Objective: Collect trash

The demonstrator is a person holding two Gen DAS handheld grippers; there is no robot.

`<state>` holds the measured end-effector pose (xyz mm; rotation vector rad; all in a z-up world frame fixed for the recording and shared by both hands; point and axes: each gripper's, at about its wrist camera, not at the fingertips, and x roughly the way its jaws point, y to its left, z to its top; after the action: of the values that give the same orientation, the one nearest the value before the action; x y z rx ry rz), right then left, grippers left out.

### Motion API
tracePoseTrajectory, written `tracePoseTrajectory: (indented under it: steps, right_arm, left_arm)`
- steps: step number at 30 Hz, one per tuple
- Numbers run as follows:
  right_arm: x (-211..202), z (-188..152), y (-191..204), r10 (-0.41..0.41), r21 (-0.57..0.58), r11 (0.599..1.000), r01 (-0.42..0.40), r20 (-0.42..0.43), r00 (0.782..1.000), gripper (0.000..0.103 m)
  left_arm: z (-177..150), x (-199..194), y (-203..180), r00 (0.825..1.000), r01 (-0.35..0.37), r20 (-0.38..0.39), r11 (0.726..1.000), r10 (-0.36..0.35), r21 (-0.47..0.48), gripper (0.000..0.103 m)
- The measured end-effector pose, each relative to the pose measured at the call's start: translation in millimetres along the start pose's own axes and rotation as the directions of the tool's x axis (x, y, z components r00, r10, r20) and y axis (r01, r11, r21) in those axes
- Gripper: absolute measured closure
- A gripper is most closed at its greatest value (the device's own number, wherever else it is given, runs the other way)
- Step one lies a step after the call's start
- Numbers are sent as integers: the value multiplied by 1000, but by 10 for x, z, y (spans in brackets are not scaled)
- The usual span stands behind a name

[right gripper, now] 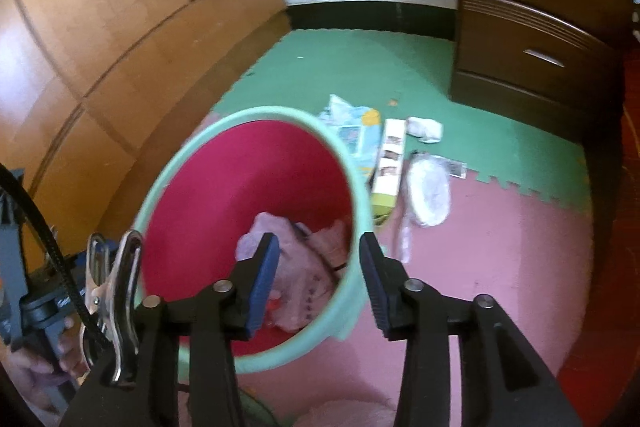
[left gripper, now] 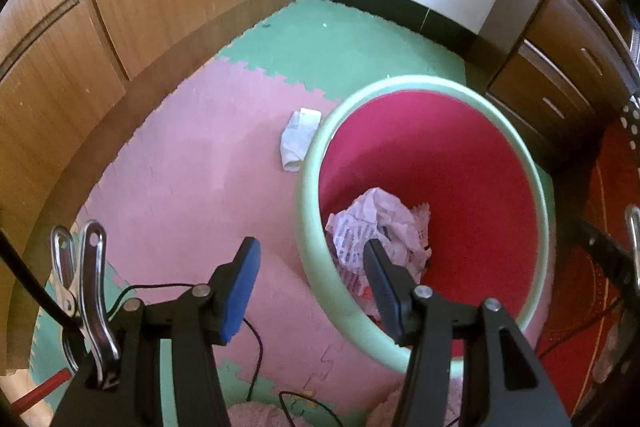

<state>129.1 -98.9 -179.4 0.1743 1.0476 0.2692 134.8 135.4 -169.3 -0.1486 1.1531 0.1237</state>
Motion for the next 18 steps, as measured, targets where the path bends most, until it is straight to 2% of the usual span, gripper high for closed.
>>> tracePoseTrajectory:
  steps: [7, 13, 18]
  right_arm:
    - [381, 47, -94, -58, -15, 998, 57, -77, 995, 57]
    - [583, -26, -86, -119, -65, 992, 112, -107, 987, 58]
    - [665, -51, -168, -110, -55, 993, 103, -141, 984, 66]
  left_arm:
    - [-44, 244, -2, 998, 9, -57, 1000, -9, -3, 47]
    - [-68, 410, -14, 996, 5, -87, 1000, -6, -3, 47]
    - [-67, 454, -44, 996, -3, -91, 1000, 3, 4, 47]
